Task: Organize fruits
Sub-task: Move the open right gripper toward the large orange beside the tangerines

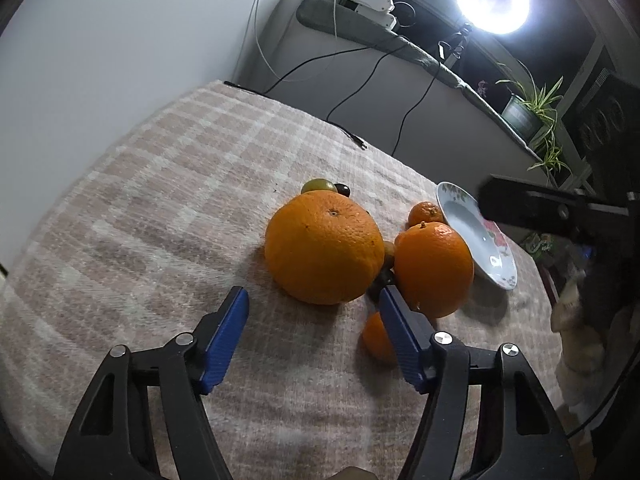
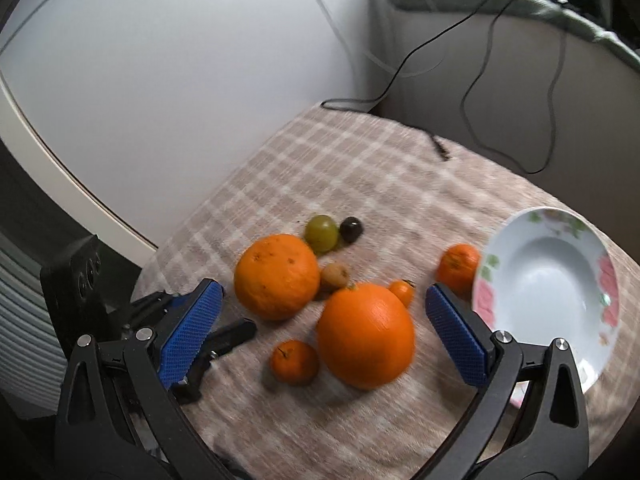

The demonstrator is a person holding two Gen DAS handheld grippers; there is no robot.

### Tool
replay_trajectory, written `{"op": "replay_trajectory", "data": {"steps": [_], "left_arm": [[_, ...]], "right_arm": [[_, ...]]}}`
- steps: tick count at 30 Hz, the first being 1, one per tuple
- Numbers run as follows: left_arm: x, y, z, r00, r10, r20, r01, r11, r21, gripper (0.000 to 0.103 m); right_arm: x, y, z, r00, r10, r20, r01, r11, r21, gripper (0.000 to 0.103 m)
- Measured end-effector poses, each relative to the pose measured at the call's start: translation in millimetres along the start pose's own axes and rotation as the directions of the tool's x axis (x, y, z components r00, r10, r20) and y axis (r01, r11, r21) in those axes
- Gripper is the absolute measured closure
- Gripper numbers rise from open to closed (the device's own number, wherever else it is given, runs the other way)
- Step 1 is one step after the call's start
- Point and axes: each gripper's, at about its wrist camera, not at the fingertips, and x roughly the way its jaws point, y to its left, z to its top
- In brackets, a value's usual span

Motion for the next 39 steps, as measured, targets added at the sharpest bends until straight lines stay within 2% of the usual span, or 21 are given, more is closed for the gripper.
{"op": "replay_trajectory", "data": {"steps": [5, 9, 17, 32, 39], "left_arm": [[5.7, 1.1, 0.8, 1.000, -0.009, -0.004, 0.009, 1.000, -0.009, 0.038], [9.9, 2.8, 0.7, 1.000, -0.014, -0.007, 0.014, 1.000, -0.016, 0.038], [13.1, 3.5, 2.8, 0.999, -0.033, -0.007, 0.033, 0.999, -0.026, 0.038], [24.5, 3.9, 6.0, 0.997, -0.071, -0.028, 0.070, 0.997, -0.039, 0.038], [24.4, 2.3, 7.1, 0.998, -0.066, -0.021, 0.065, 0.997, -0.034, 0.039]], "right_arm": [[23.1, 7.2, 14.5, 0.996, 0.041, -0.076, -0.043, 0.999, -0.030, 0.000], [39.5, 8.1, 22.5, 0.988, 0.082, -0.129, -0.085, 0.996, -0.019, 0.008], [66.9, 10.5, 30.5, 0.969, 0.136, -0.208, -0.138, 0.990, 0.002, 0.015], [93.3, 23.0, 27.7, 0.946, 0.127, -0.298, -0.145, 0.989, -0.038, 0.033], [91.3, 23.9, 27.9, 0.946, 0.123, -0.300, -0.142, 0.989, -0.042, 0.033]]}}
